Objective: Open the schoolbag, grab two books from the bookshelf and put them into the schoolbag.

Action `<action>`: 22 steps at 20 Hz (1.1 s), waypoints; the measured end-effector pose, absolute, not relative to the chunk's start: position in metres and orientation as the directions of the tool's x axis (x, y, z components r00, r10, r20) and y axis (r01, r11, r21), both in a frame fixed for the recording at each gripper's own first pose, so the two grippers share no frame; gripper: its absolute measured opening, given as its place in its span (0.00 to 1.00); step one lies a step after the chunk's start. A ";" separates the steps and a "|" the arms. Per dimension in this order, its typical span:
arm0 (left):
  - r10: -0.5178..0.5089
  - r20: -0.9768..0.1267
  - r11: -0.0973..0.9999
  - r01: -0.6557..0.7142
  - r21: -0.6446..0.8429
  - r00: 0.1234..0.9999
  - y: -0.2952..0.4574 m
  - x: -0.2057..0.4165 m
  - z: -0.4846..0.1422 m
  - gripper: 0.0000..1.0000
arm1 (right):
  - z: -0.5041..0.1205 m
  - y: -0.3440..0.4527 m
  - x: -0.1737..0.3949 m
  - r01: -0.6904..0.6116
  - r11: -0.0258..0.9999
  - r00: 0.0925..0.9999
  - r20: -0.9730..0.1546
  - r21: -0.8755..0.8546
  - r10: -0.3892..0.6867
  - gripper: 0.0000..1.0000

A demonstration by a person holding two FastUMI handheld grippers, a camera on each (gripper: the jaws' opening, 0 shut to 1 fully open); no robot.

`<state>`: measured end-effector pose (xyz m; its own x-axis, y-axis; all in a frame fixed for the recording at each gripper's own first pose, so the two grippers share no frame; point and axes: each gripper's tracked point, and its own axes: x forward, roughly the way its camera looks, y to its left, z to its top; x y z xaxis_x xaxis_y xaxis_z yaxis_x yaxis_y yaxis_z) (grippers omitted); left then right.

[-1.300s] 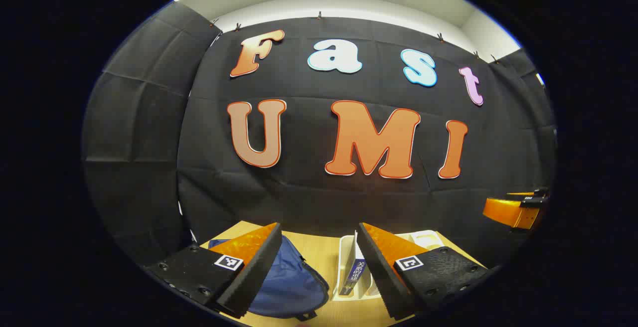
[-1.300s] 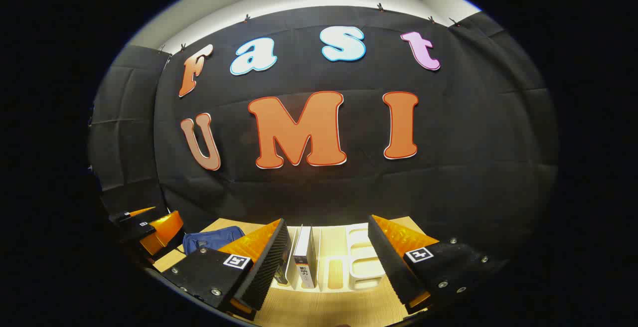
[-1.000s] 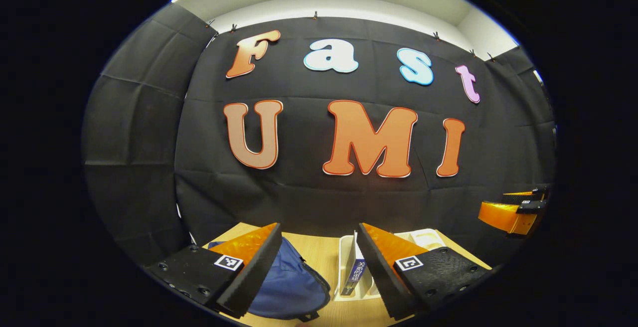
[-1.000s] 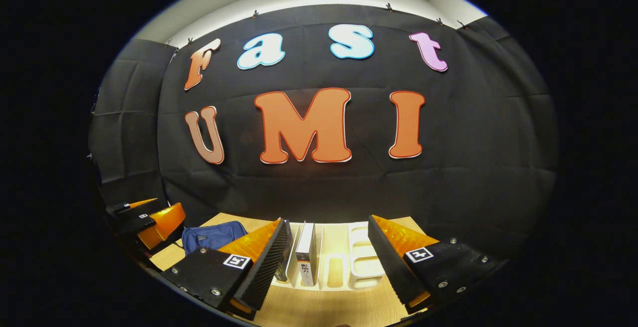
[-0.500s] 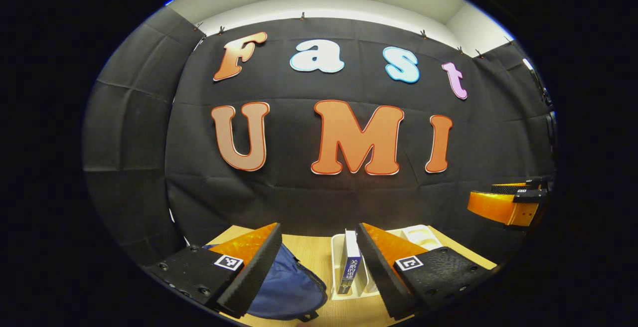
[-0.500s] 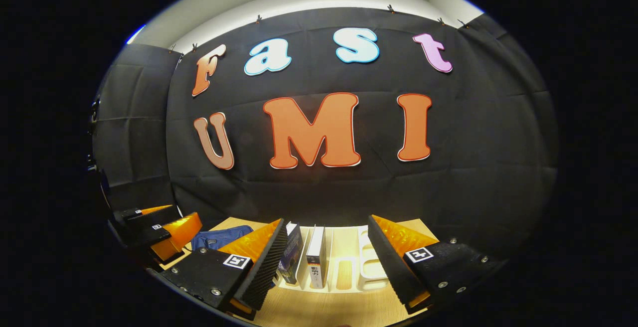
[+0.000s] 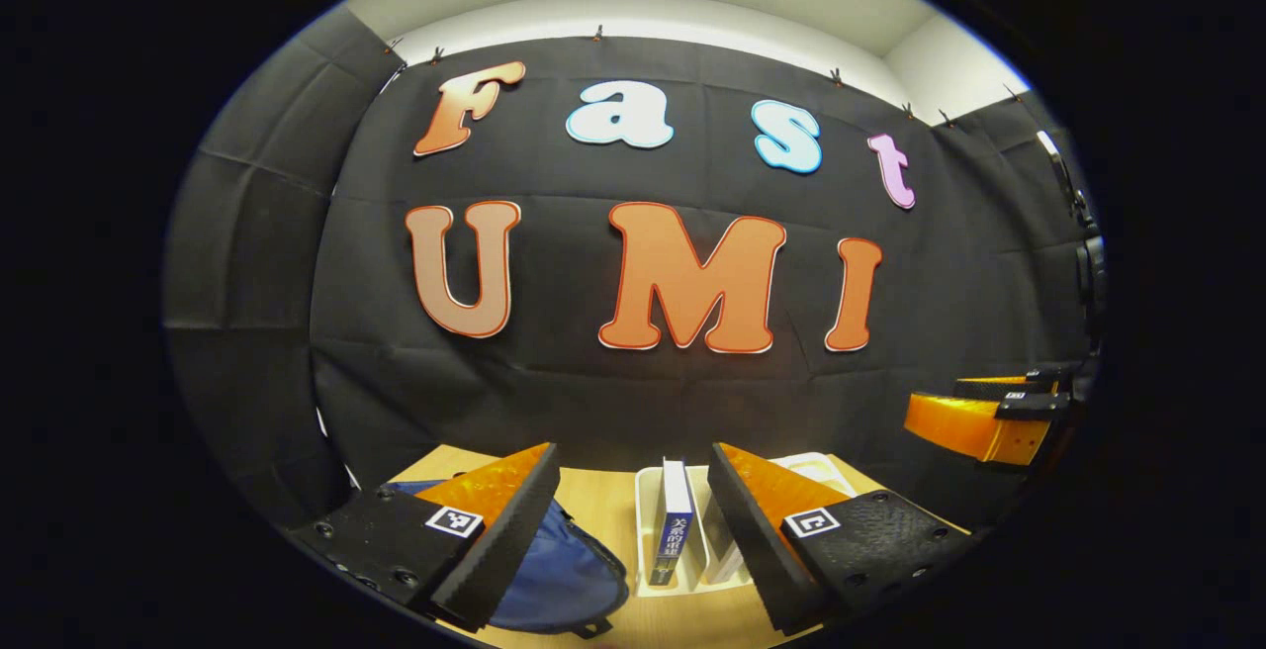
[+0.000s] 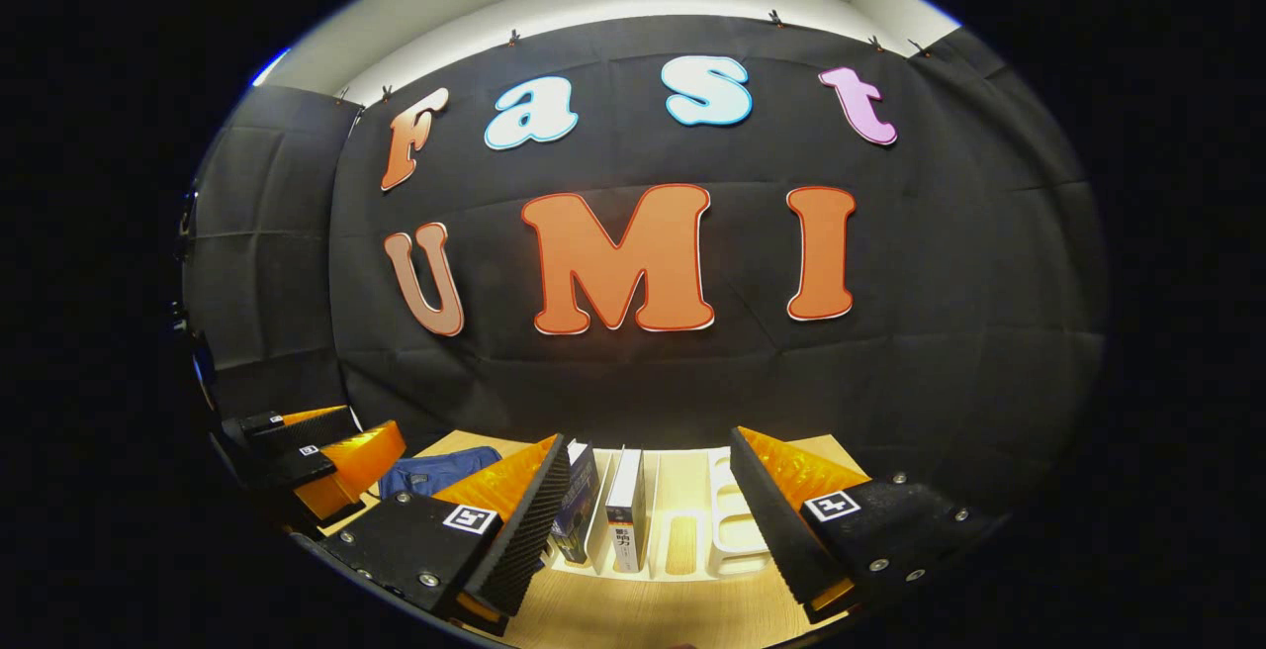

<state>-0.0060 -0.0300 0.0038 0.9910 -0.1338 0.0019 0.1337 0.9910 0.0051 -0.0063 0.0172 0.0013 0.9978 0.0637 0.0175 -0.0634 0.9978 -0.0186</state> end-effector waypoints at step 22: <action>-0.046 -0.032 0.998 0.048 0.052 0.998 0.004 -0.005 -0.009 0.95 | -0.007 0.010 -0.009 -0.035 0.999 0.999 -0.005 -0.022 0.035 0.97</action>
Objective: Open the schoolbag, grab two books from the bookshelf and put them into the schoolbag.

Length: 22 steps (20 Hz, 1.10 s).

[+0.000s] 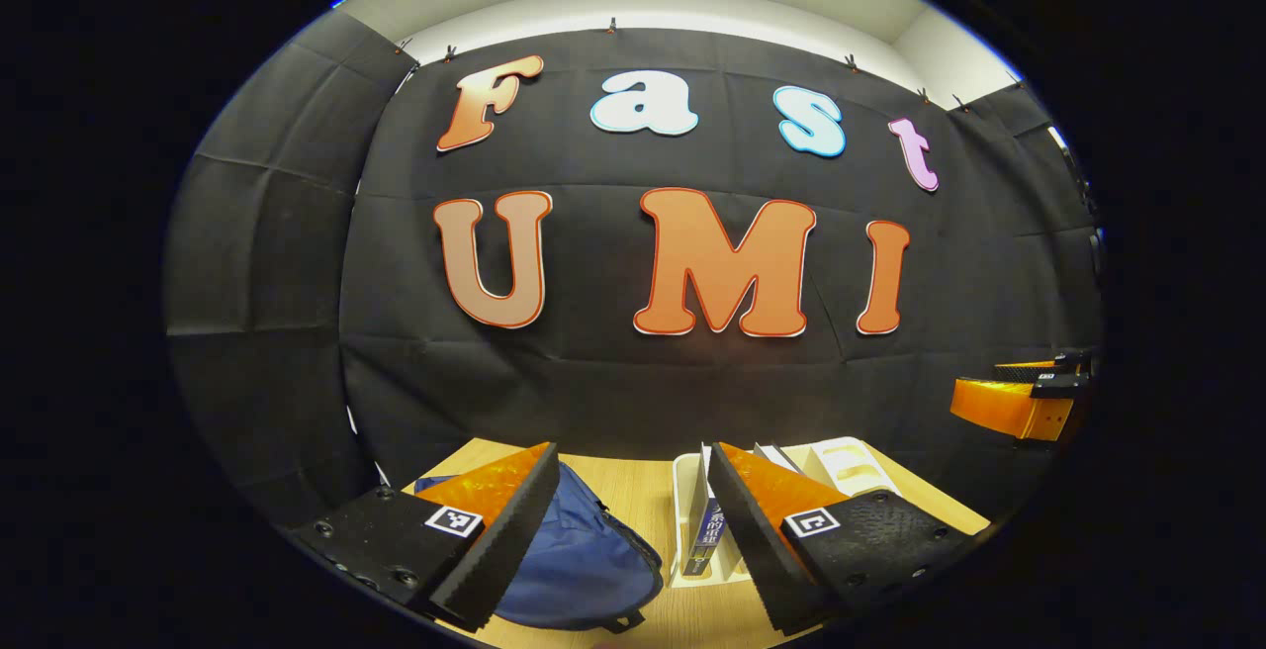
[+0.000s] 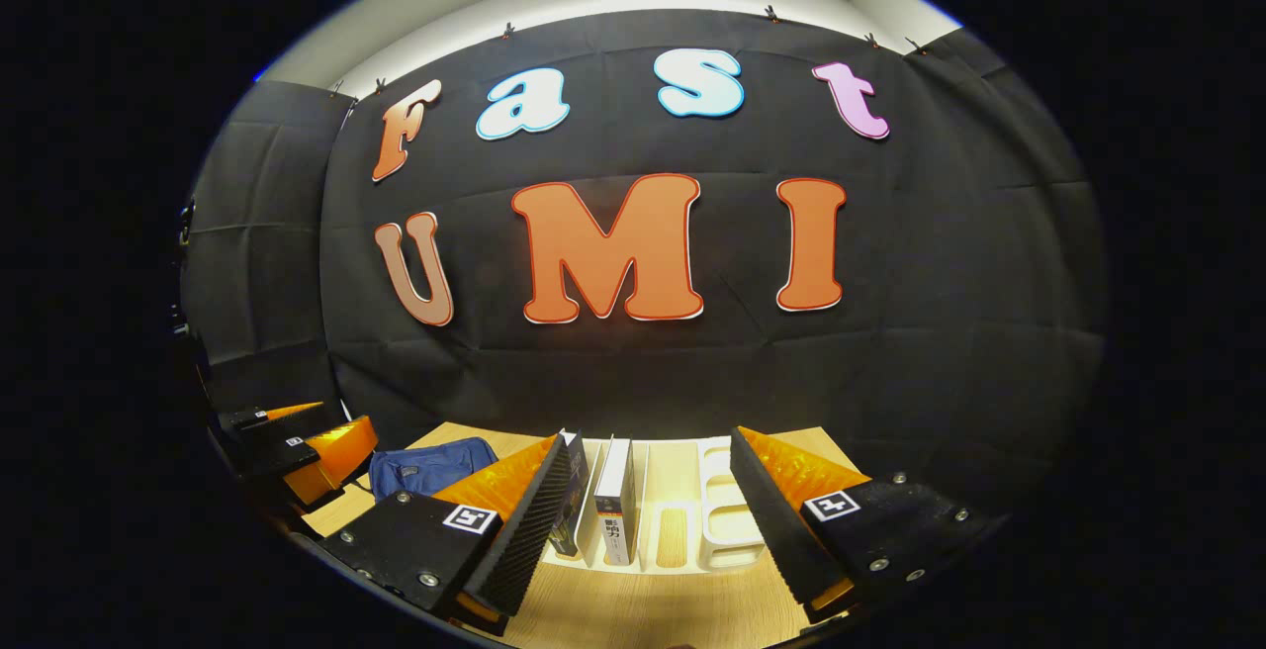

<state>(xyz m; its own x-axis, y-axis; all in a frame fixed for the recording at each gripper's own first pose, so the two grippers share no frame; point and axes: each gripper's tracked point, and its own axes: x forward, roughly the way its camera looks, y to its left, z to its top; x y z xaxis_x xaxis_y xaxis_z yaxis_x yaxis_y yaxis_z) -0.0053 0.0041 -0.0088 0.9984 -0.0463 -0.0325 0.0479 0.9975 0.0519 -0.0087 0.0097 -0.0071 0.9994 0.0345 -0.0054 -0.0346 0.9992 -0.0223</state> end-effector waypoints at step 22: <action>-0.039 -0.528 0.738 0.381 0.557 0.848 -0.004 0.003 -0.297 0.96 | -0.075 -0.082 -0.025 0.173 0.985 0.971 -0.167 -0.006 -0.172 0.97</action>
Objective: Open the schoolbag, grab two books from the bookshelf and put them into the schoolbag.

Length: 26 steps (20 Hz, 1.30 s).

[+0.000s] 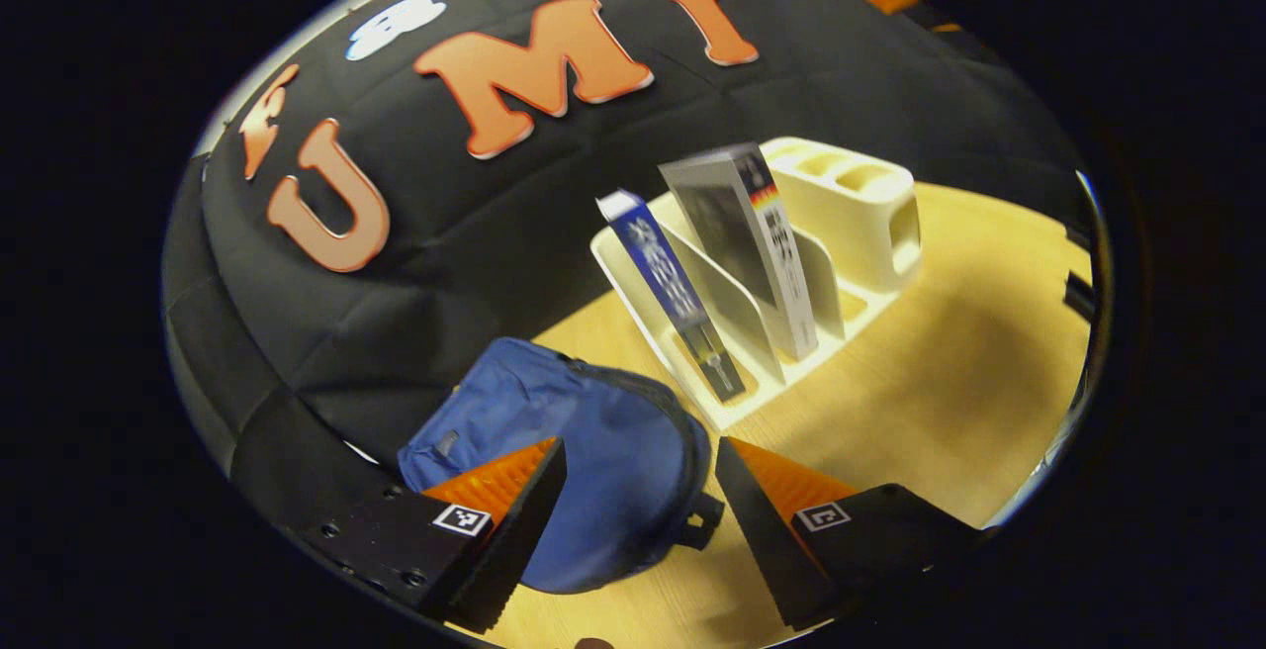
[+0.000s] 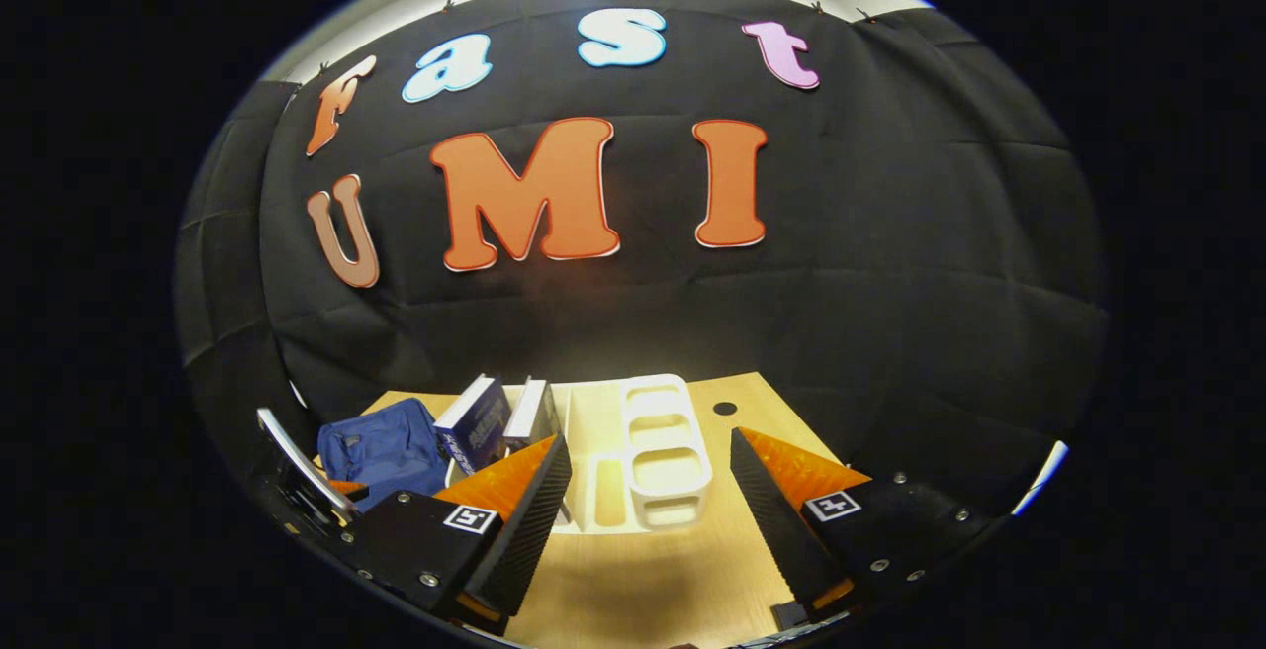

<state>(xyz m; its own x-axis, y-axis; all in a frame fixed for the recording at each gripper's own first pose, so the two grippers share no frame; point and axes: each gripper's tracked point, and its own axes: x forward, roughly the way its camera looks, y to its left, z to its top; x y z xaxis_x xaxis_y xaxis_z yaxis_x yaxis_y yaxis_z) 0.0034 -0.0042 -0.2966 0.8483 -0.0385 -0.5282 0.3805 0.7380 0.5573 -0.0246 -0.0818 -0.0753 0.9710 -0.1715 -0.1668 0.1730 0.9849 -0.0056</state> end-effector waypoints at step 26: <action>0.137 -0.618 0.593 0.435 0.678 0.775 0.066 0.031 -0.355 0.60 | -0.108 -0.089 -0.009 0.158 0.987 0.947 -0.280 -0.024 -0.158 0.97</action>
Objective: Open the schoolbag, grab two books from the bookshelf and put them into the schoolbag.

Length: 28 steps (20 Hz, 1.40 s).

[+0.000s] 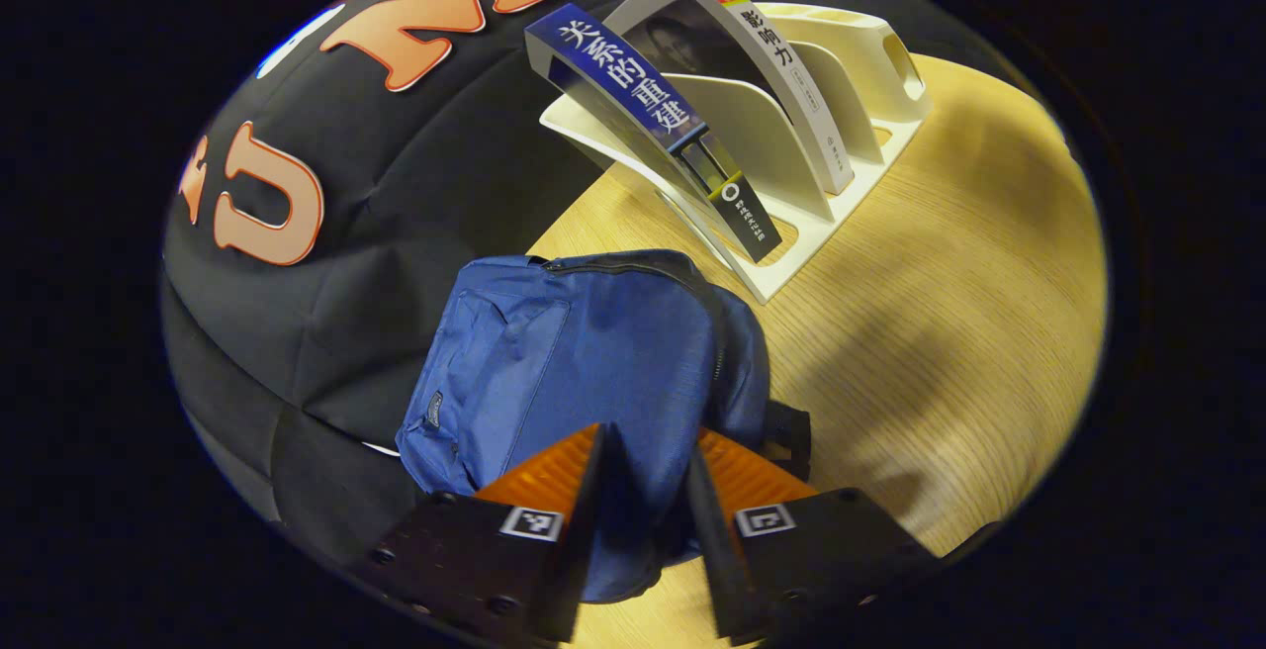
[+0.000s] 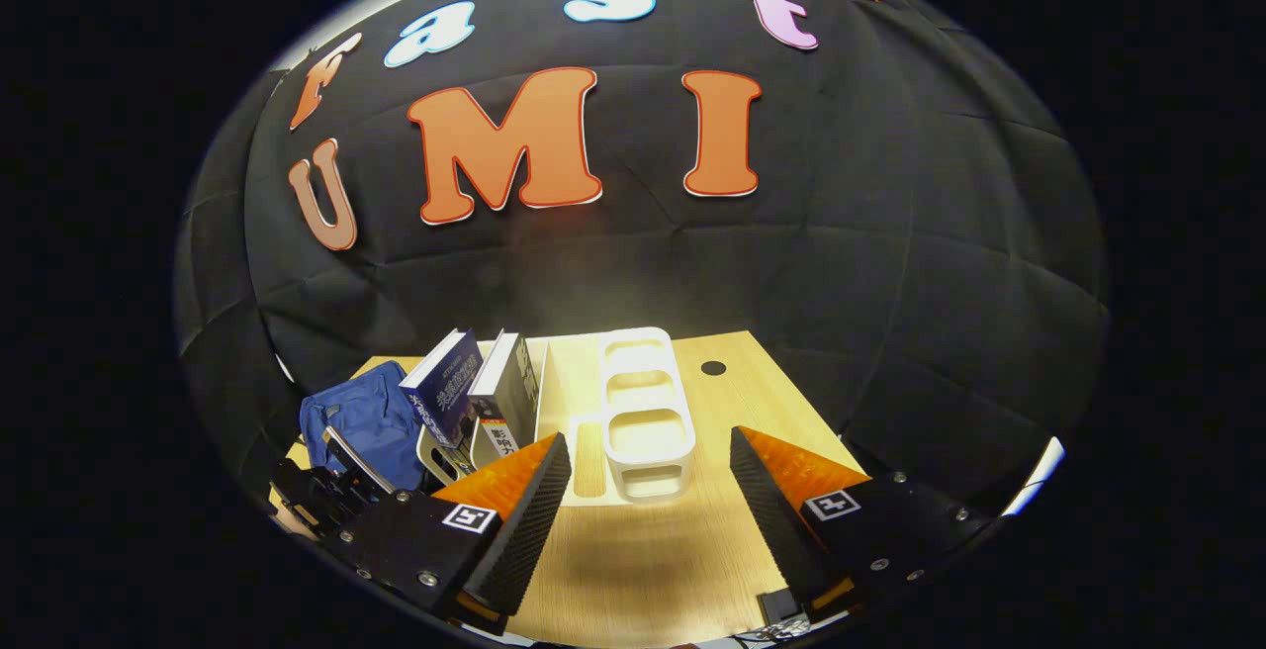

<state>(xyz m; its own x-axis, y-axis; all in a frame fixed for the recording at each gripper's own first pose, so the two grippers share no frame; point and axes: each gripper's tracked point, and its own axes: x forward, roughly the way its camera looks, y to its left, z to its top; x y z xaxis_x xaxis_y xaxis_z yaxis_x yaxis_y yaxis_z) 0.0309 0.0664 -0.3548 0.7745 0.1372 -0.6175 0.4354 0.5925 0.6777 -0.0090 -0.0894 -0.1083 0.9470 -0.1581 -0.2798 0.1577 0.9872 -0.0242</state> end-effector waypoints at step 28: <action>-0.152 -0.842 0.607 0.721 0.334 0.518 0.111 0.103 -0.178 0.05 | 0.002 0.060 0.069 0.034 0.998 0.976 -0.217 0.051 -0.022 0.97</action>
<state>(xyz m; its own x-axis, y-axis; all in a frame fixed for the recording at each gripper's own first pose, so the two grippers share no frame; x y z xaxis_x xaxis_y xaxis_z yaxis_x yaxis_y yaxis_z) 0.1035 0.1110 -0.1782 0.5179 -0.1517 -0.8419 0.7212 0.6068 0.3343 0.0689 0.0595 0.0019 0.9759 -0.0223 -0.2171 0.0341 0.9981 0.0509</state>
